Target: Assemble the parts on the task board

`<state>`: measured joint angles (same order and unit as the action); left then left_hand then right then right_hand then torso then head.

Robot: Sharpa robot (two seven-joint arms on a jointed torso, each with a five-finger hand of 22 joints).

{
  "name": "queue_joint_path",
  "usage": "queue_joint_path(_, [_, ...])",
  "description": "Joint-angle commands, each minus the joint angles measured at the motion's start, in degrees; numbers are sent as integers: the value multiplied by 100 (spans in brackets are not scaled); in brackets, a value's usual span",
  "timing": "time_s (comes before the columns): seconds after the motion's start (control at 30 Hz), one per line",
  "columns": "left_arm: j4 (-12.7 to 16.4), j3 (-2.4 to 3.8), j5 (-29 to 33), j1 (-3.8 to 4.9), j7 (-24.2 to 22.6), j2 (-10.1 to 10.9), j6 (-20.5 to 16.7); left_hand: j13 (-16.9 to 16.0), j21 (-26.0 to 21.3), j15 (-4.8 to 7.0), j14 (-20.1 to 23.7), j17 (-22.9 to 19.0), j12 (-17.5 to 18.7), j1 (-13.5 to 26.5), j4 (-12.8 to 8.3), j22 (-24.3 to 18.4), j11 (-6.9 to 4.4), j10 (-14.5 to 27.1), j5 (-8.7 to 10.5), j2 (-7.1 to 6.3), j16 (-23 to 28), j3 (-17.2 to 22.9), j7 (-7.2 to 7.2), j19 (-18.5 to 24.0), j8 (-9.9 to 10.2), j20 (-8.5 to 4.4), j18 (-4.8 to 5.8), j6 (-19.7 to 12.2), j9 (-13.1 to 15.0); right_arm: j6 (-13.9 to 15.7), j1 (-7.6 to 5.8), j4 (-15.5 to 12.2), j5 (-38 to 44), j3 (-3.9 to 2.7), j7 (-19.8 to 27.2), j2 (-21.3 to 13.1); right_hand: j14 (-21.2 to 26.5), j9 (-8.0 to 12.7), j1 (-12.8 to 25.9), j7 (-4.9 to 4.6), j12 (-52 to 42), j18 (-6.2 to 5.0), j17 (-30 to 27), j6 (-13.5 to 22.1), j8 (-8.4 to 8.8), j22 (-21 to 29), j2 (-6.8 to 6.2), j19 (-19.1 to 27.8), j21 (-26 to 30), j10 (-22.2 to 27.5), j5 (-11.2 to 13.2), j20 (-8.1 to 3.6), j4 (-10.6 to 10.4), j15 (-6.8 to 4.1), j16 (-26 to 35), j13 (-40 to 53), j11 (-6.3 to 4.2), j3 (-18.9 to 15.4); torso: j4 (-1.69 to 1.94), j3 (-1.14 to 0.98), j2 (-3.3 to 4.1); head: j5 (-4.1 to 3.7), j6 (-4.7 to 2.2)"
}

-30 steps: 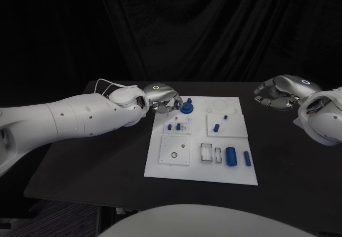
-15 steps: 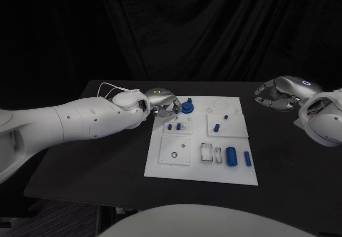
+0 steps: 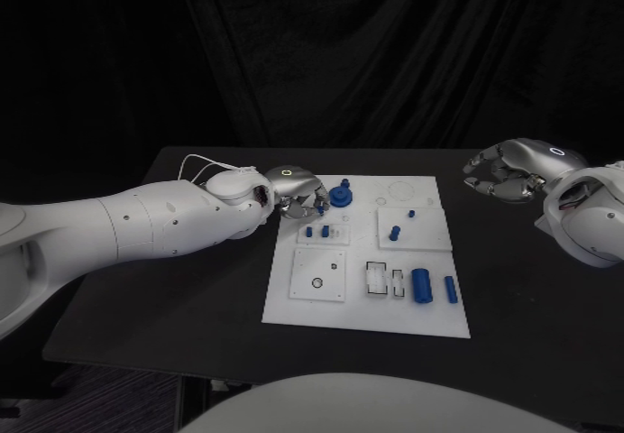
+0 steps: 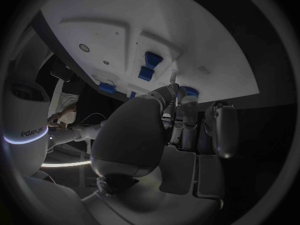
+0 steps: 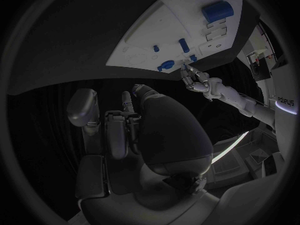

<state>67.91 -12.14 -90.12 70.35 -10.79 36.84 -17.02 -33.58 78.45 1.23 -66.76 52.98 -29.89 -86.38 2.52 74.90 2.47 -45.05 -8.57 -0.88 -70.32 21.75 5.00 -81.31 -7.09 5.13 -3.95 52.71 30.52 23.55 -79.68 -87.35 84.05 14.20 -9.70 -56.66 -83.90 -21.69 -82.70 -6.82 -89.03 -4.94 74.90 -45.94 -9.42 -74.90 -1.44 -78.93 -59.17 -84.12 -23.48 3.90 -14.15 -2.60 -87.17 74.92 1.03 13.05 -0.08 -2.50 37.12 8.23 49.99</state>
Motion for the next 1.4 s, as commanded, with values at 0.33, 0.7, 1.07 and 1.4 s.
queue_joint_path(0.33, [43, 5, 2, -18, -2, 4, 162, 16, -47, -12, 63, -32, 47, 53, -6, 1095, 24, -9, 8, 31, 39, -9, 34, 19, -27, 6, 81, 9, -6, -22, 17, 9, 19, -4, -25, 23, -511, 6, 13, 11, 38, -88, 1323, -14, -25, -723, -57, 33, 35, -415, -39, 5, -3, 25, 37, 1391, 21, 18, 0, -2, -4, 9, 1])
queue_joint_path(0.7, [8, 5, 2, -25, 16, -36, 241, 26, -67, -18, 90, -65, 64, 53, -6, 1089, 28, 0, 5, 38, 60, -3, 37, 33, -18, 7, 77, -1, -9, -43, 19, 9, 19, -4, -35, 25, -511, 6, 13, 11, 38, -88, 1323, -14, -25, -723, -57, 33, 35, -415, -39, 5, -3, 25, 37, 1391, 21, 18, -2, 0, -3, 19, 1])
queue_joint_path(1.07, [-38, 5, 2, -56, 14, -93, 263, 31, -72, -21, 98, -71, 70, 51, -7, 1087, 30, -1, 4, 46, 64, 2, 39, 37, -14, 8, 76, -4, -10, -55, 19, 7, 19, -4, -40, 28, -511, 6, 13, 11, 38, -88, 1323, -14, -25, -723, -57, 33, 35, -415, -39, 5, -3, 25, 37, 1391, 21, 18, -3, -2, -3, 32, 1])
queue_joint_path(1.4, [-83, 5, 2, -81, 58, -125, 326, 48, -108, -27, 148, -122, 97, 19, -44, 1077, 36, 6, -2, 43, 96, 19, 43, 65, 15, 11, 69, -40, -21, -69, 19, 3, 19, -4, -46, 33, -507, 8, 10, 10, 44, -90, 1316, -11, -24, -721, -57, 35, 51, -408, -39, 4, 4, 24, 50, 1385, 21, 30, 1, -1, -3, 34, 1])
